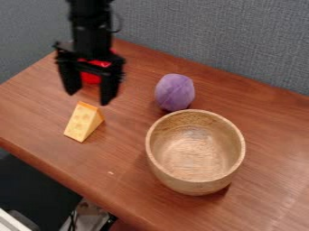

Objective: Put the yellow cheese in the brown wooden bowl

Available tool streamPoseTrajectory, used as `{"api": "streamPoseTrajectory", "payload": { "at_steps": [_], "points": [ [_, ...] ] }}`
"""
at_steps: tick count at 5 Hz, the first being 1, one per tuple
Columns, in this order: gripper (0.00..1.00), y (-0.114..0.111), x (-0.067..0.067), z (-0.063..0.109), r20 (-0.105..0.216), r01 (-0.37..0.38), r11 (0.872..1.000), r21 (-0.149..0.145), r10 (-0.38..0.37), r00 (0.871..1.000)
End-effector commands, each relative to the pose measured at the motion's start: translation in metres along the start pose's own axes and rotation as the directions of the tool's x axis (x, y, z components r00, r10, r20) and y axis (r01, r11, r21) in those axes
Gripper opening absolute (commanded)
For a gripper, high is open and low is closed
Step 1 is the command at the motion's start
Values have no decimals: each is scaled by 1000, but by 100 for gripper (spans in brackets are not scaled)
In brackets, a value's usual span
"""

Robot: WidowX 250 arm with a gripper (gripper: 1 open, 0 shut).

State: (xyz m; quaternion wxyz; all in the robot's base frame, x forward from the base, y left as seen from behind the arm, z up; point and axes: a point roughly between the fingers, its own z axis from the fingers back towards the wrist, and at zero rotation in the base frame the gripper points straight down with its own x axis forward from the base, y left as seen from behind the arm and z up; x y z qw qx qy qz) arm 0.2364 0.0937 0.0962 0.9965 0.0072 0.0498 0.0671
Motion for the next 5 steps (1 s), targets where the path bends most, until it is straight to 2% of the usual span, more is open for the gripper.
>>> {"api": "streamPoseTrajectory", "payload": {
  "at_steps": [1,2,5],
  "points": [
    [100,15,-5,-1,50,-5,999,31,3,999],
    [100,19,-6,-16,51,-21,999,47,18,999],
    [100,24,8,-57,20,-68,994,84,67,998]
  ]
}}
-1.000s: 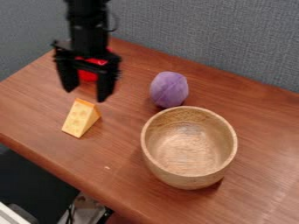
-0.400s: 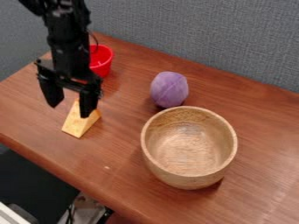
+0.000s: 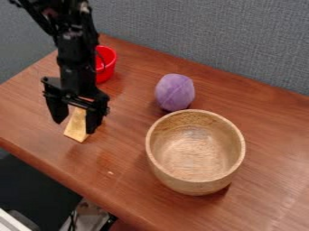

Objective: Put the yellow cheese in the brown wooden bowl

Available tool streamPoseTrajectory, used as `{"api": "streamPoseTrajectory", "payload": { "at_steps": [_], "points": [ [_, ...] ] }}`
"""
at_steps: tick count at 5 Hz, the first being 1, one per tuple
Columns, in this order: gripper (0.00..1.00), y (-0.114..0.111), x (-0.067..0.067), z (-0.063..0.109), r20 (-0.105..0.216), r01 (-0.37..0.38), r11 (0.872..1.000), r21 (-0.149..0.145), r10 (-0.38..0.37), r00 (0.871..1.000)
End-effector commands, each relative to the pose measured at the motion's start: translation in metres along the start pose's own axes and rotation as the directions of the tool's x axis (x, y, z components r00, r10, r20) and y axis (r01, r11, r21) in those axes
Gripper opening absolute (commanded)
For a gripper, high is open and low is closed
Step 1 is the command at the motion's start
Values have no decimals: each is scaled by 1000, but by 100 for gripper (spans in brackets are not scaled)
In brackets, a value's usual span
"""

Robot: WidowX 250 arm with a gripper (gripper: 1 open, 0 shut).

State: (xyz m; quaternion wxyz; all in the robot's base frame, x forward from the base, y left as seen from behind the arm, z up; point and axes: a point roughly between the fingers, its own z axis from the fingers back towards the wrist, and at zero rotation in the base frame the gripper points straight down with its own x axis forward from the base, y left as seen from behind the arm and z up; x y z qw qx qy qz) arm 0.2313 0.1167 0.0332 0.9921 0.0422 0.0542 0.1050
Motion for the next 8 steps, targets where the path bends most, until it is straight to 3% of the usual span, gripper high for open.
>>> {"api": "streamPoseTrajectory", "payload": {
  "at_steps": [1,2,3,4,5,6,7,8],
  "points": [
    [100,2,8,-2,16,6,1000,22,-6,1000],
    [0,2,12,-6,17,3,1000,27,-4,1000],
    [0,3,13,-4,17,6,1000,25,-6,1000],
    [100,4,13,-4,9,3,1000,26,-3,1000],
    [100,5,13,-5,3,0,1000,30,0,1000],
    [0,5,14,-8,2,0,1000,30,0,1000],
    [0,5,14,-6,4,2,1000,27,-3,1000],
    [100,7,14,-6,-4,1,1000,28,-1,1000]
  ]
}}
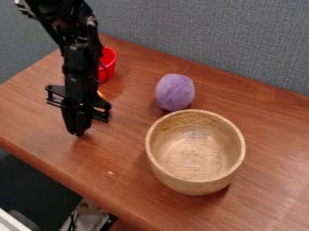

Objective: Put the yellow cheese in the brown wooden bowl

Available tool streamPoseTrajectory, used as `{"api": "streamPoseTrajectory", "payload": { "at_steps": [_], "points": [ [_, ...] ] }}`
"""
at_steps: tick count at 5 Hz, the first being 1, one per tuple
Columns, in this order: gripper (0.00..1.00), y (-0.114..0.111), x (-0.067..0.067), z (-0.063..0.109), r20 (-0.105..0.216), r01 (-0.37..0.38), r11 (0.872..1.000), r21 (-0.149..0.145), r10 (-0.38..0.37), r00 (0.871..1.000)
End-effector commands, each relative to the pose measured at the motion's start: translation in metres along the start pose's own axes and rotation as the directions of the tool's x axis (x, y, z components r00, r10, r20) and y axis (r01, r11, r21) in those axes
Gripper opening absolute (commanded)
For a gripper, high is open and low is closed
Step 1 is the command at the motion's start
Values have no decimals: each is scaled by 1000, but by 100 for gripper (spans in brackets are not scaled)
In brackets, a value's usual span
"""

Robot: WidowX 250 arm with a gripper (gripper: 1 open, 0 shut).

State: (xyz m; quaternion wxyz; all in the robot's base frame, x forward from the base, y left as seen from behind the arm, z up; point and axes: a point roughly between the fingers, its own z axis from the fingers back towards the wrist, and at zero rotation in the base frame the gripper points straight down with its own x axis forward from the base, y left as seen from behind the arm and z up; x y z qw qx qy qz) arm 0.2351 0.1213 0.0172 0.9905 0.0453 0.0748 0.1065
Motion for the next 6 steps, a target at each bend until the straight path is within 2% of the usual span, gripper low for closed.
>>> {"api": "streamPoseTrajectory", "payload": {
  "at_steps": [1,2,3,4,5,6],
  "points": [
    [100,5,6,10,33,-1,1000,20,0,999],
    [0,5,7,9,34,0,1000,17,0,999],
    [0,5,7,10,37,2,1000,15,-2,999],
    [100,7,7,9,31,1,1000,16,-2,1000],
    [100,7,6,10,26,-1,1000,18,0,1000],
    [0,7,7,8,28,-1,1000,16,1,1000]
  ]
}}
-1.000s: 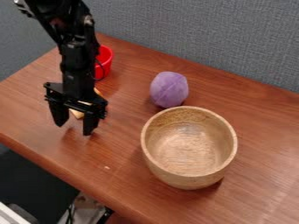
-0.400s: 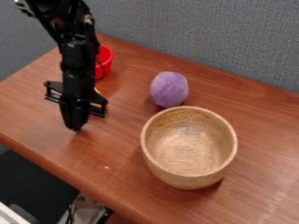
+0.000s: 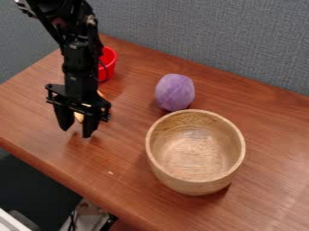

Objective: Put the yellow cheese in the brown wooden bowl

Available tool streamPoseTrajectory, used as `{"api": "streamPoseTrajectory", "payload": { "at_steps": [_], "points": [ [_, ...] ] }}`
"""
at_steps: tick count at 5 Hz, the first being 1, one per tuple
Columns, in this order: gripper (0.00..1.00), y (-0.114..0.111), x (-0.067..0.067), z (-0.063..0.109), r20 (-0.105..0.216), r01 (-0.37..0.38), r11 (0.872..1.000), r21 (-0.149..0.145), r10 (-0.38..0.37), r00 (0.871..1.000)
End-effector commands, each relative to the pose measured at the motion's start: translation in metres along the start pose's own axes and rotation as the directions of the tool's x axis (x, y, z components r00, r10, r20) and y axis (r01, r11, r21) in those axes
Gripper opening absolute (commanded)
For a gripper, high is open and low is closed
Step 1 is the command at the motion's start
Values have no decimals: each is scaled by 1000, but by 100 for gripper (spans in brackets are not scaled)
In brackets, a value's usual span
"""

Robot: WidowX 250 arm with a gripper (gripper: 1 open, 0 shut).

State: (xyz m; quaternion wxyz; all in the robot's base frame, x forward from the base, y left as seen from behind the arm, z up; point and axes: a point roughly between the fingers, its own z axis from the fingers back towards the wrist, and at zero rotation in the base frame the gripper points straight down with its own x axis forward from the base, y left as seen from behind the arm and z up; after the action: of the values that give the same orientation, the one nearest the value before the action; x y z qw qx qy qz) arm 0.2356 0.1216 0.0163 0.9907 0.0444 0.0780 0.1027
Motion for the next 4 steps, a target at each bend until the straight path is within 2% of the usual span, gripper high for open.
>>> {"api": "streamPoseTrajectory", "payload": {
  "at_steps": [1,2,3,4],
  "points": [
    [0,7,6,10,38,-7,1000,13,6,999],
    [100,8,5,10,32,-8,1000,14,7,999],
    [100,9,5,11,30,-11,1000,14,11,1000],
    [0,9,5,10,32,-11,1000,11,10,999]
  ]
}}
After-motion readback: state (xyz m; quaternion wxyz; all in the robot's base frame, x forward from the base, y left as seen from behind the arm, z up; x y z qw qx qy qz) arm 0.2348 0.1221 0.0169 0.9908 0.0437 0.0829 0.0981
